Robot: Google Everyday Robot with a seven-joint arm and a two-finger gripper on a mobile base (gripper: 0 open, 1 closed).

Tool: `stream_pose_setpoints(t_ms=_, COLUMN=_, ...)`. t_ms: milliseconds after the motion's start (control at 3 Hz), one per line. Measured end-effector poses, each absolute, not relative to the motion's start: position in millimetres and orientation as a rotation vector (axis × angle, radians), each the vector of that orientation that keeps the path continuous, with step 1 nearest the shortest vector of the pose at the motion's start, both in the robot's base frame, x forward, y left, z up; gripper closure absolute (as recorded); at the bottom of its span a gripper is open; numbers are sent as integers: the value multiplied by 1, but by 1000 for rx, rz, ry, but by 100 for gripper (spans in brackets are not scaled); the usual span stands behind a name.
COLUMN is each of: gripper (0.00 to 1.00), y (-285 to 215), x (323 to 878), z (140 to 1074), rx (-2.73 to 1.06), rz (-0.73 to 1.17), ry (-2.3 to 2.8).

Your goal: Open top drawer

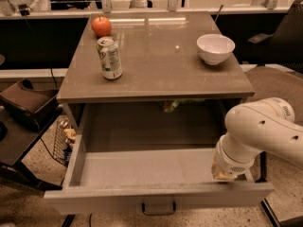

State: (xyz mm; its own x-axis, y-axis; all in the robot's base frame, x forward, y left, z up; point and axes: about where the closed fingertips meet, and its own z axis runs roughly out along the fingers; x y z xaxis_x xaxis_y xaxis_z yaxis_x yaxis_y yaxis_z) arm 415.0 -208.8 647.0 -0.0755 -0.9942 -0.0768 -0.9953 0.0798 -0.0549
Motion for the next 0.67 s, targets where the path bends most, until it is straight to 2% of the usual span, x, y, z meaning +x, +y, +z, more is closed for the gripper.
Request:
stream_pose_setpoints(t_ms=333, gripper=98, y=-209, x=415, z=647, rx=-2070, rz=17, ry=2237)
stream_pose_setpoints(t_ms=667, gripper=75, y=-209, x=415, z=648, rx=-2070, rz=15, ry=2237)
